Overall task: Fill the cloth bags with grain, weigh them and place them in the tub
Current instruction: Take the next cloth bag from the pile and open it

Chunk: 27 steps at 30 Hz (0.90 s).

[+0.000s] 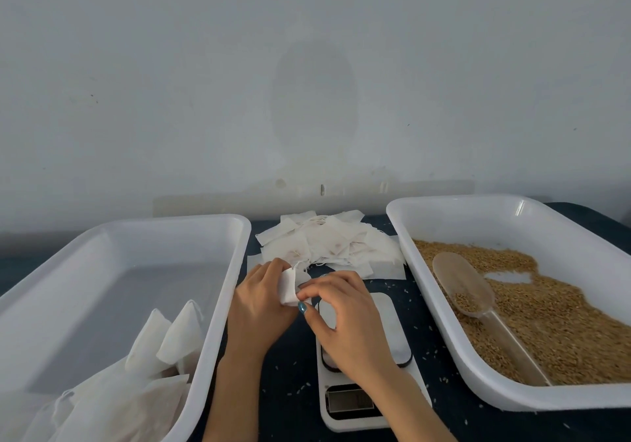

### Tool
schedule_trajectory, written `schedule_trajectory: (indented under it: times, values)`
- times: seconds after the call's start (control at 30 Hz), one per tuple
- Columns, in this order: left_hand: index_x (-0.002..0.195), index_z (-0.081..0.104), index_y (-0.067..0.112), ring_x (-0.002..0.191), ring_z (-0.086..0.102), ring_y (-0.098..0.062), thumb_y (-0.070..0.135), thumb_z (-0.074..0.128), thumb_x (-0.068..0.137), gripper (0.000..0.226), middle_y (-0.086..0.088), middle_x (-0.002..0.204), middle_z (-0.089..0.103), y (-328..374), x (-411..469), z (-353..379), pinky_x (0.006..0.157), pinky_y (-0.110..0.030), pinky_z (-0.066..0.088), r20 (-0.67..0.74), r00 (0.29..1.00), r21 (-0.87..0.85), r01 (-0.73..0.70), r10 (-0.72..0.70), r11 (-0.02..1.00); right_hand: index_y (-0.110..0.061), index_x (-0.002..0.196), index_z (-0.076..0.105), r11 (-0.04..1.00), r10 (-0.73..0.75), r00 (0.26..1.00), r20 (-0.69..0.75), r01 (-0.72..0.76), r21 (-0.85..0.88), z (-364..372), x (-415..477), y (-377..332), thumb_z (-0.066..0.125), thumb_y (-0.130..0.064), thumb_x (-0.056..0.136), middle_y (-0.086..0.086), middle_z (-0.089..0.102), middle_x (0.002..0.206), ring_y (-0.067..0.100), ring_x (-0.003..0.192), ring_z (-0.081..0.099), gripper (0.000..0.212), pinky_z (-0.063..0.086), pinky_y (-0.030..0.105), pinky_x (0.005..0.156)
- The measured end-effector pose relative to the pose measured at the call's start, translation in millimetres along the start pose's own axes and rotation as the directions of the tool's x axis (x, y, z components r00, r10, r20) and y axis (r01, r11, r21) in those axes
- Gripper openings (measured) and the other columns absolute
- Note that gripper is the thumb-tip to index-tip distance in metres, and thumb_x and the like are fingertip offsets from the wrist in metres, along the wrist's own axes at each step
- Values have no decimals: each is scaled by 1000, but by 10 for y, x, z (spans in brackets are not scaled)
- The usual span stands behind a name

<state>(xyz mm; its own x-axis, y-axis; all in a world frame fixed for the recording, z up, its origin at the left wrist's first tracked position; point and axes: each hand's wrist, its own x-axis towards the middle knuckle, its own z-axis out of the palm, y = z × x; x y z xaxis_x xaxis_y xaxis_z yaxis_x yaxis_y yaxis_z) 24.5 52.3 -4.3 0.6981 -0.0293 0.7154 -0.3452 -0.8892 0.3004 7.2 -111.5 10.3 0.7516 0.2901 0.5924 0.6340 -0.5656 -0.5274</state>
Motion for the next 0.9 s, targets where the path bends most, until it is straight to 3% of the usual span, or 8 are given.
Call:
schedule_trajectory:
  times: [0.1, 0.23, 0.33, 0.4, 0.53, 0.6, 0.77, 0.9]
  values:
    - [84, 59, 9, 56, 45, -11, 1, 79, 63, 30, 4, 68, 55, 70, 8, 28, 52, -9, 28, 29, 998, -28, 55, -54, 998, -34, 115, 65, 997, -23, 998, 65, 27, -70, -247, 17, -178, 65, -31, 89, -22, 60, 113, -1, 117, 44, 26, 43, 22, 98]
    - [91, 58, 16, 60, 56, -15, 16, 75, 72, 26, 13, 74, 57, 165, 26, 75, 50, -26, 49, 77, 989, -89, 131, -124, 987, -46, 115, 56, 971, -101, 994, 31, 105, -217, -960, 22, -309, 48, -55, 88, -33, 56, 110, -14, 105, 48, 30, 38, 6, 79]
    - [95, 58, 21, 69, 60, -12, 19, 77, 74, 28, 14, 79, 61, 223, 26, 108, 61, -31, 55, 114, 979, -106, 182, -170, 978, -46, 103, 58, 914, 165, 981, 98, -115, -389, -1602, 56, -67, 50, -56, 88, -32, 60, 98, -14, 89, 55, 20, 38, 6, 66]
    - [96, 59, 21, 71, 60, -13, 21, 75, 75, 26, 14, 80, 61, 262, 29, 130, 64, -32, 55, 132, 975, -119, 196, -180, 973, -37, 99, 53, 760, 419, 887, 193, -226, -610, -1882, 15, 242, 51, -53, 92, -19, 61, 93, -5, 80, 60, 17, 48, 13, 62]
    - [96, 59, 21, 70, 59, -14, 22, 73, 76, 25, 13, 81, 60, 324, 31, 163, 64, -30, 52, 143, 977, -119, 179, -161, 977, -28, 88, 50, 468, 766, 558, 320, -143, -872, -1970, -207, 798, 51, -63, 92, -9, 61, 82, 1, 65, 54, 36, 44, 14, 53]
    - [97, 57, 23, 69, 56, -13, 24, 73, 76, 26, 14, 80, 58, 344, 26, 172, 62, -27, 48, 139, 977, -106, 177, -162, 978, -29, 88, 54, 451, 790, 506, 346, -97, -887, -1921, -272, 939, 52, -59, 93, -10, 63, 83, 2, 67, 54, 31, 47, 16, 59]
    - [89, 49, 26, 67, 54, -14, 26, 72, 77, 26, 13, 77, 55, 343, 13, 181, 59, -27, 47, 154, 975, -91, 175, -160, 980, -27, 75, 52, 502, 756, 500, 422, -29, -864, -1845, -219, 964, 42, -54, 97, -10, 54, 67, 2, 55, 49, 36, 37, 13, 46]
    - [83, 40, 31, 64, 53, -14, 26, 71, 77, 33, 12, 73, 54, 353, 15, 174, 58, -27, 48, 159, 973, -80, 180, -166, 980, -34, 94, 40, 552, 743, 515, 428, -109, -827, -1922, -100, 877, 49, -45, 99, -5, 65, 87, 4, 68, 69, 15, 57, 17, 60]
